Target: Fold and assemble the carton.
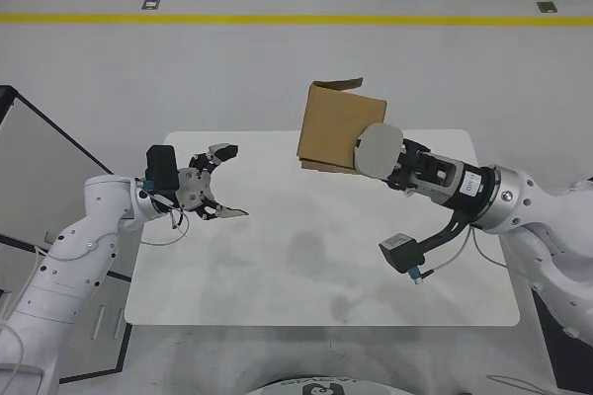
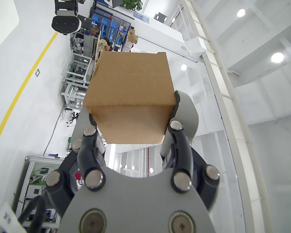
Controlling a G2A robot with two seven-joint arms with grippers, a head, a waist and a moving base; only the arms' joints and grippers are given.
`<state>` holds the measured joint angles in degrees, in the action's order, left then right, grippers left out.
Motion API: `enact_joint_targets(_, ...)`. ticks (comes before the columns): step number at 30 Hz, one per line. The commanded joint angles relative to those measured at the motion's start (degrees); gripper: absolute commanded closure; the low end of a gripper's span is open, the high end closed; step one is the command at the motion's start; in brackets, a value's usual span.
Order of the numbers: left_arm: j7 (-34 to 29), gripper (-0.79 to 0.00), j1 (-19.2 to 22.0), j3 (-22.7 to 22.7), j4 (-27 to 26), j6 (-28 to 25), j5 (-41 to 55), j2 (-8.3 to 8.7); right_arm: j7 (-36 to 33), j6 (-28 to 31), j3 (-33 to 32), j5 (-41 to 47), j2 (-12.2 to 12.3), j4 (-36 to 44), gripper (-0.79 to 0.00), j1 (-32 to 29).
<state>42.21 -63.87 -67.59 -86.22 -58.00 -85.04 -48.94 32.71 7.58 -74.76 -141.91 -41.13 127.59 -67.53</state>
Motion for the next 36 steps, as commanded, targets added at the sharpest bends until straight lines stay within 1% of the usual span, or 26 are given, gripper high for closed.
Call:
enact_joint_targets(1, 0.00, -0.785, 0.00, 0.00, 0.00, 0.00, 0.00, 0.00, -0.09, -0.23, -0.34, -1.49, 0.00, 0.52, 0.000, -0.51)
enact_joint_targets(4, 0.00, -0.785, 0.00, 0.00, 0.00, 0.00, 0.00, 0.00, 0.02, -0.65, -0.57, -2.85, -0.04, 1.32, 0.000, -1.14)
enact_joint_targets(14, 0.00, -0.785, 0.00, 0.00, 0.00, 0.00, 0.00, 0.00, -0.14, -0.71, -0.59, -2.87, -0.05, 1.32, 0.000, -1.20)
enact_joint_targets(25, 0.00, -0.785, 0.00, 0.00, 0.00, 0.00, 0.00, 0.00, 0.17, -2.88, -2.73, -14.57, 0.06, 4.24, 0.000, -3.44)
enact_joint_targets(36, 0.00, -0.785, 0.00, 0.00, 0.00, 0.00, 0.00, 0.00, -0.76, -3.67, -5.58, -16.04, -0.19, 5.74, 0.000, -6.86)
